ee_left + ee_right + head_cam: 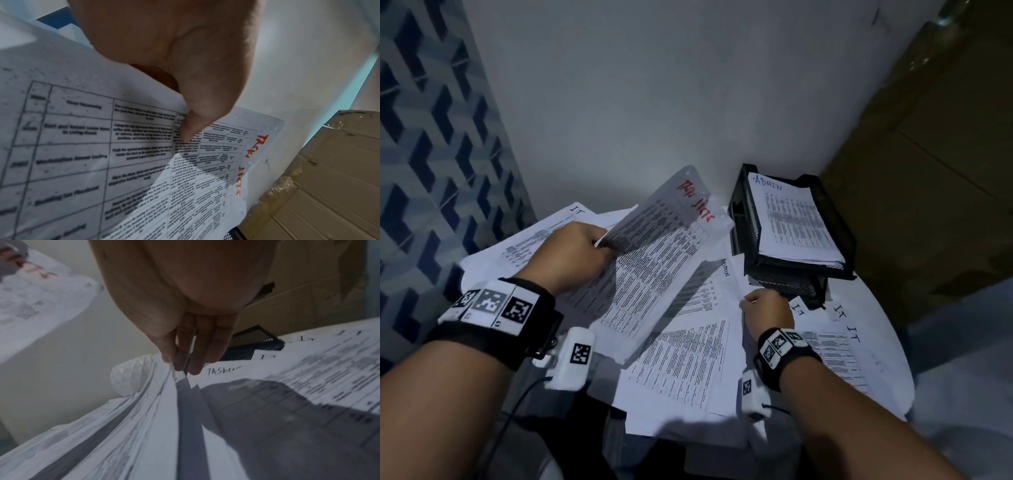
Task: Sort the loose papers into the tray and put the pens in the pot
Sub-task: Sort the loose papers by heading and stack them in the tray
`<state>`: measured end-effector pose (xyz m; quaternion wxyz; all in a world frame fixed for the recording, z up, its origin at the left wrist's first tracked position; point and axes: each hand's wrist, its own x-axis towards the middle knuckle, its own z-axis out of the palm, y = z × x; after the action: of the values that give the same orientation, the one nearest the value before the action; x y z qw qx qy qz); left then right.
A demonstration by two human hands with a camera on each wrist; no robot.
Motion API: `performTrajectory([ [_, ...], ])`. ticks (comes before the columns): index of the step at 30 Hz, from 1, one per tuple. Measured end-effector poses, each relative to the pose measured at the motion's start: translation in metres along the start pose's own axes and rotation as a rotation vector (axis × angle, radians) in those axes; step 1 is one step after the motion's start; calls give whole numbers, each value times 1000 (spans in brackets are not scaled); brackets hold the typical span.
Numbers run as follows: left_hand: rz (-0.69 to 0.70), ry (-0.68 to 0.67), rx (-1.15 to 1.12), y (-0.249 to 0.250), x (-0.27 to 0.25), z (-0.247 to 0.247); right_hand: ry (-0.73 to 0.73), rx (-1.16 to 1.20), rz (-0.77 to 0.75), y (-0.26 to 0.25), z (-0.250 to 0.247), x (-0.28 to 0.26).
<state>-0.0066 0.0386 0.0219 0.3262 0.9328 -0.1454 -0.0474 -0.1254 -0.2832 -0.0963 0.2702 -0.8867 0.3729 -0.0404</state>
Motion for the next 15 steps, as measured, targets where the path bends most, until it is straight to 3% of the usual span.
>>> performTrajectory([
  [4, -6, -55, -11, 3, -5, 3, 89, 82, -121, 10, -24, -15],
  [9, 6, -146, -160, 17, -16, 13, 184, 637, -207, -4, -64, -39],
  [12, -27, -149, -330, 30, -20, 15, 141, 801, -195, -19, -89, -36],
  [15, -47, -139, -483, 44, -21, 20, 6, 961, -188, -30, -104, -33],
])
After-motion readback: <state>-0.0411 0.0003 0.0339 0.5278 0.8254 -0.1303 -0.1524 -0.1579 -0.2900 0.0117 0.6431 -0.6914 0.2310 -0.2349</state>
